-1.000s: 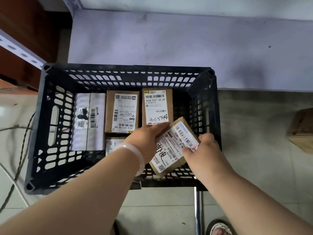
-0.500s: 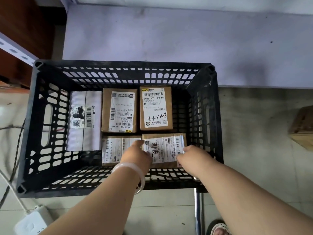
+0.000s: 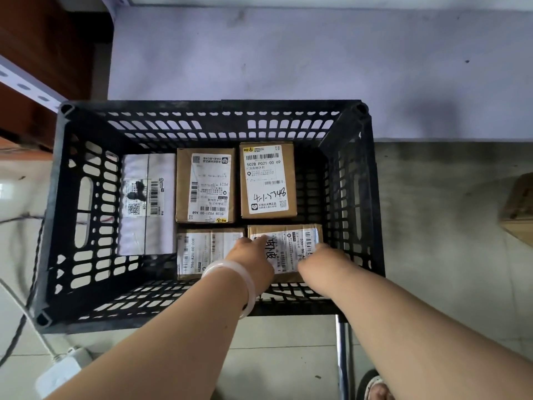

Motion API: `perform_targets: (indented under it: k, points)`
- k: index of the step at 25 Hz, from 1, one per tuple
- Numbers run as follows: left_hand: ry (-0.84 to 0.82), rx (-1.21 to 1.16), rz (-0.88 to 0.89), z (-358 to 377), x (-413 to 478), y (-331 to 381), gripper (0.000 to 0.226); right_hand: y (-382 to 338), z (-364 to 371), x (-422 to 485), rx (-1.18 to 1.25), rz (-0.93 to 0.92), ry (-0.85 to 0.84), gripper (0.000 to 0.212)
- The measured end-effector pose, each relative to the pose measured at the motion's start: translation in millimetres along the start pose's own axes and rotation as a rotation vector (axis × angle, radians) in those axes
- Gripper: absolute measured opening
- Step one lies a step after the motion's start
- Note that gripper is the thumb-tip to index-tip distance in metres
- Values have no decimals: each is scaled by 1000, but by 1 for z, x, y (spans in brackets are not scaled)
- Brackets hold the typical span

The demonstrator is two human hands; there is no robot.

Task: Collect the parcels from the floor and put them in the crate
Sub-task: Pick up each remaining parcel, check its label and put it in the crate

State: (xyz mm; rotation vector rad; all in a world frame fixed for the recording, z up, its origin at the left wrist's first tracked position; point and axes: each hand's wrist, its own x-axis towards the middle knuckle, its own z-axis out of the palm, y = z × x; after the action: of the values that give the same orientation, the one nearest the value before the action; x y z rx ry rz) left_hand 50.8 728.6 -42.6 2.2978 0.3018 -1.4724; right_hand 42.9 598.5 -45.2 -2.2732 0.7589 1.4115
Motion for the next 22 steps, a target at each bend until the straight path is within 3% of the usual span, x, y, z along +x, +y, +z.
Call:
perform_targets:
  k: [5,8,10,15,18,22]
  points:
    - [168,154,166,-14,-57,-5,64,27,-27,-67,237,-364,267,54]
    - [376,141,313,-32,-106,13,62,44,-58,-112,184,-429,340,54]
    - [424,175,386,-43,-143,32,62,58,-86,-145,160,-434,413,57]
    - [309,283,457,-71,-223,116,69,98,-169,-227,195,-295,574,82]
    - [354,242,637,-76,-293,189,72,158,-207,-289,302,-161,658,90]
    - [372,153,883,-61,-364,276,64,259,-225,-350,505,-19,774,84]
